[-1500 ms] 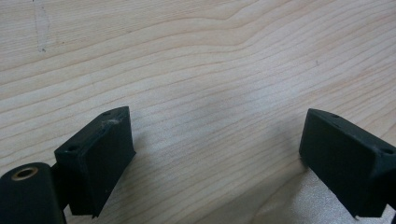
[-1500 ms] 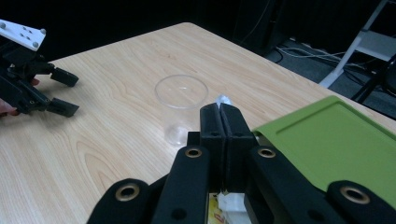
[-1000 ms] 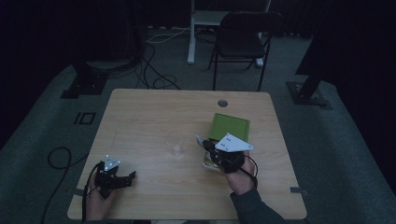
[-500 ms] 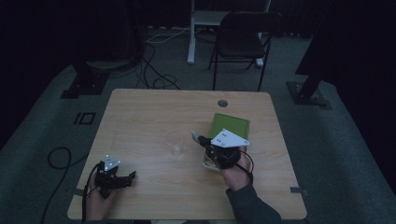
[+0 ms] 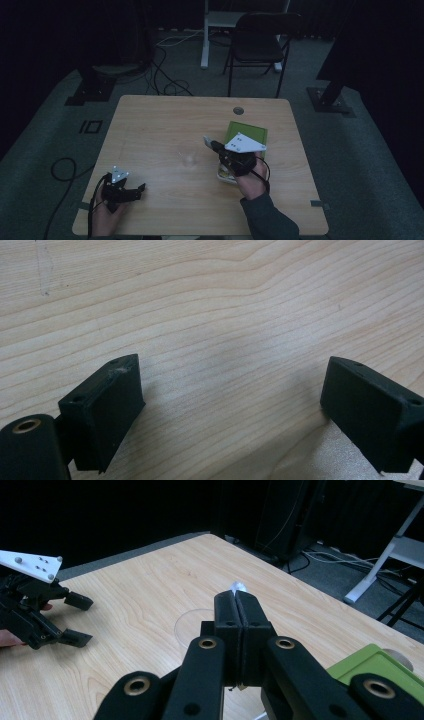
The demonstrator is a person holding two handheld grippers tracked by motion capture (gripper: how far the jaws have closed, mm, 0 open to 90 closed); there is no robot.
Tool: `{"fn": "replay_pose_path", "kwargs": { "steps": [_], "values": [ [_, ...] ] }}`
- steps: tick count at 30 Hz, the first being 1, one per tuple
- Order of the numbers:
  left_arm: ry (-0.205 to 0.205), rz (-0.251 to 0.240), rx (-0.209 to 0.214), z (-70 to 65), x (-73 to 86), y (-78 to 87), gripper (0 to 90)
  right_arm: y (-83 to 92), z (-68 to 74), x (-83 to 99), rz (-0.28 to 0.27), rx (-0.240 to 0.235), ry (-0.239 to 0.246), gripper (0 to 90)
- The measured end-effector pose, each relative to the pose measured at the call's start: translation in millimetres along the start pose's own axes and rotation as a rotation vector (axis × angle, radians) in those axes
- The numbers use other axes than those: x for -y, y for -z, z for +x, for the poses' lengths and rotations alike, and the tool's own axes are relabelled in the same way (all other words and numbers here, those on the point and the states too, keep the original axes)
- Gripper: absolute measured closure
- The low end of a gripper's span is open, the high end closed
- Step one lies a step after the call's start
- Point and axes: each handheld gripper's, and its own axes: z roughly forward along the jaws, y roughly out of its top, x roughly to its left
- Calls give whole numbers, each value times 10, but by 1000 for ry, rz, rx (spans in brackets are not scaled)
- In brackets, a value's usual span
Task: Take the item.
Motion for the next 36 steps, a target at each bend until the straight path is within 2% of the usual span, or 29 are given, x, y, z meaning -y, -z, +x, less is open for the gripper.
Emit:
{"fn": "replay_pose_path", "kwargs": {
  "steps": [36],
  "values": [
    [1,-1,0,-1,0,-1,107,-286,-30,-122,7,-19,-12,897]
  ]
}}
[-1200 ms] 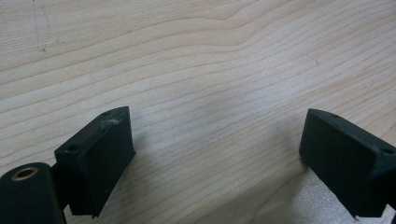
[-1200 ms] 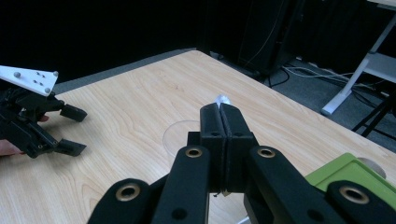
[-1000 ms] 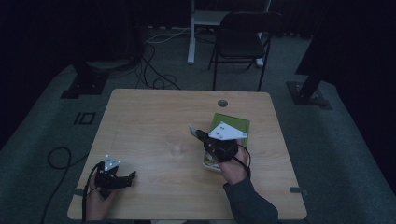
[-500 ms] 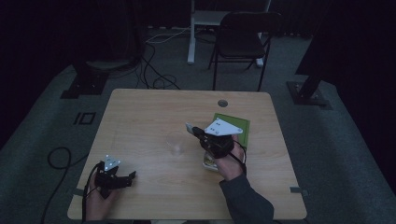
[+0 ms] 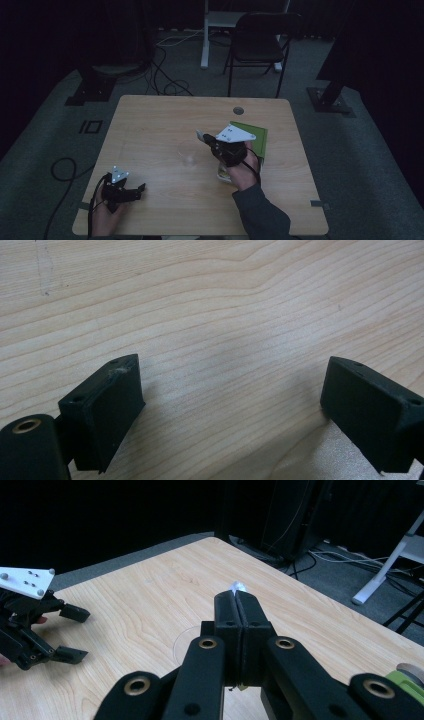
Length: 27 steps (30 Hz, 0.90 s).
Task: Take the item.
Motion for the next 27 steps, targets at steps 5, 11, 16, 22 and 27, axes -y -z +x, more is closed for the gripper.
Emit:
{"fn": "replay_pose_path", "kwargs": {
  "steps": [5,11,16,22,27],
  "values": [
    [0,0,0,0,0,0,107,-38,10,-16,-2,-4,1,898],
    [0,0,0,0,0,0,106,-78,17,-29,-1,-9,2,897],
    [0,0,0,0,0,0,107,-114,22,-26,5,-13,5,898],
    [0,0,0,0,0,0,106,-146,17,-38,2,-19,-6,898],
    [0,0,0,0,0,0,107,-181,32,-61,2,-24,-4,898]
  ]
}}
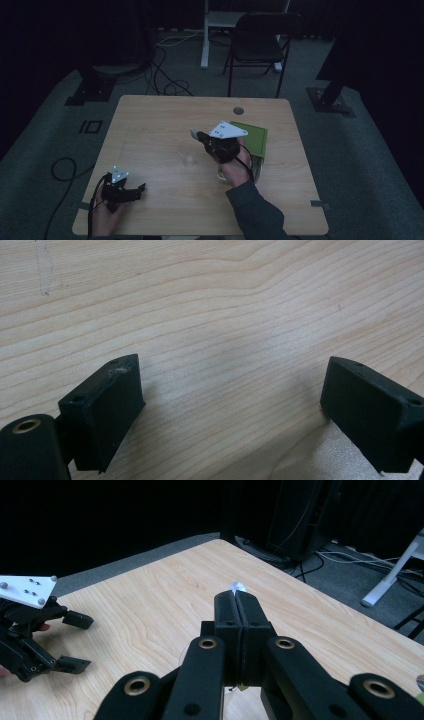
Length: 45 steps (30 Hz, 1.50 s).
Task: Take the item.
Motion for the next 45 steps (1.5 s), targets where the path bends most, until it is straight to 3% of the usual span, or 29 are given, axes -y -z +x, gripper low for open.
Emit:
{"fn": "replay_pose_path", "kwargs": {
  "steps": [19,45],
  "values": [
    [0,0,0,0,0,0,106,-181,37,-99,3,-15,-2,898],
    [2,-4,-1,-2,1,-2,106,-449,3,-32,37,-30,-37,898]
  ]
}}
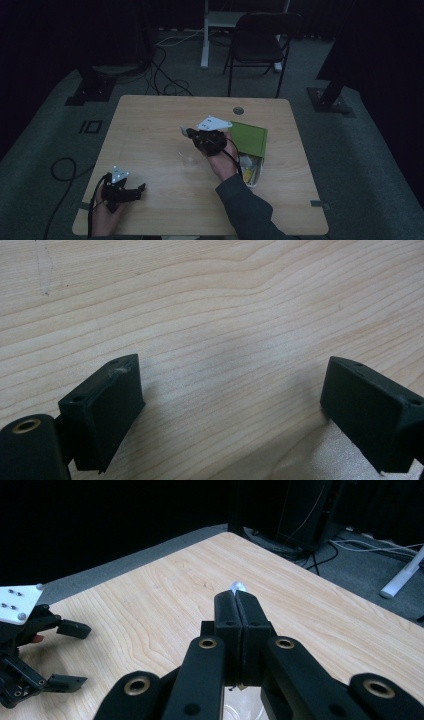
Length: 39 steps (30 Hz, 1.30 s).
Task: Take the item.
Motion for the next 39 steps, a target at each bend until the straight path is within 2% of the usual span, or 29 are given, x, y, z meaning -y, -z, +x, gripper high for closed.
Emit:
{"fn": "replay_pose_path", "kwargs": {
  "steps": [16,39],
  "values": [
    [2,-1,0,-1,0,-1,106,-114,-27,94,31,-3,-20,897],
    [-2,2,0,2,0,1,106,-202,-4,191,64,-7,-18,898]
  ]
}}
